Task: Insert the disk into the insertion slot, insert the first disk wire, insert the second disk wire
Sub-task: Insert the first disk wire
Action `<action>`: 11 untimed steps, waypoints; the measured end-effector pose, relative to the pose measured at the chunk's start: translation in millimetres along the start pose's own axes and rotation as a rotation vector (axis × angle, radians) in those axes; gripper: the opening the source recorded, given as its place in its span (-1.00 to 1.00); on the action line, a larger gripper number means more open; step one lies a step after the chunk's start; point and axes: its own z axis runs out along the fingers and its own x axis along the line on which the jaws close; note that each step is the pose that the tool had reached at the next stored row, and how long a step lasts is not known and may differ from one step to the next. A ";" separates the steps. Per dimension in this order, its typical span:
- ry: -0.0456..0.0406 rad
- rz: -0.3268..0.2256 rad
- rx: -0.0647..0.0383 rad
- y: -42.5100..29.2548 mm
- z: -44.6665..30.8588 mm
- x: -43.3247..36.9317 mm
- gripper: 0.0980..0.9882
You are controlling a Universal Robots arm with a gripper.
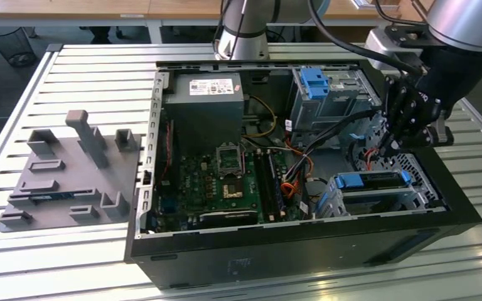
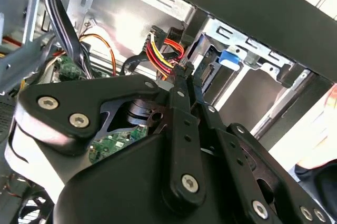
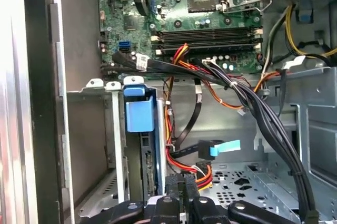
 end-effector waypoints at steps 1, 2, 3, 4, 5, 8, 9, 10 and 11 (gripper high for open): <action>0.0000 -0.002 0.000 0.3 0.1 0.9 -0.85; -0.0001 -0.005 0.001 0.4 0.1 1.4 -0.85; -0.0003 -0.012 0.001 0.3 0.3 1.7 -0.85; -0.0005 -0.025 0.002 0.4 0.4 1.7 -0.85; -0.0007 -0.042 0.002 0.4 0.6 1.7 -0.85; -0.0015 -0.072 0.003 0.6 1.0 2.6 -0.85; -0.0016 -0.072 0.003 0.8 1.1 3.4 -0.85; -0.0015 -0.073 0.004 0.8 1.1 4.2 -0.85; -0.0015 -0.073 0.003 0.8 1.2 5.1 -0.85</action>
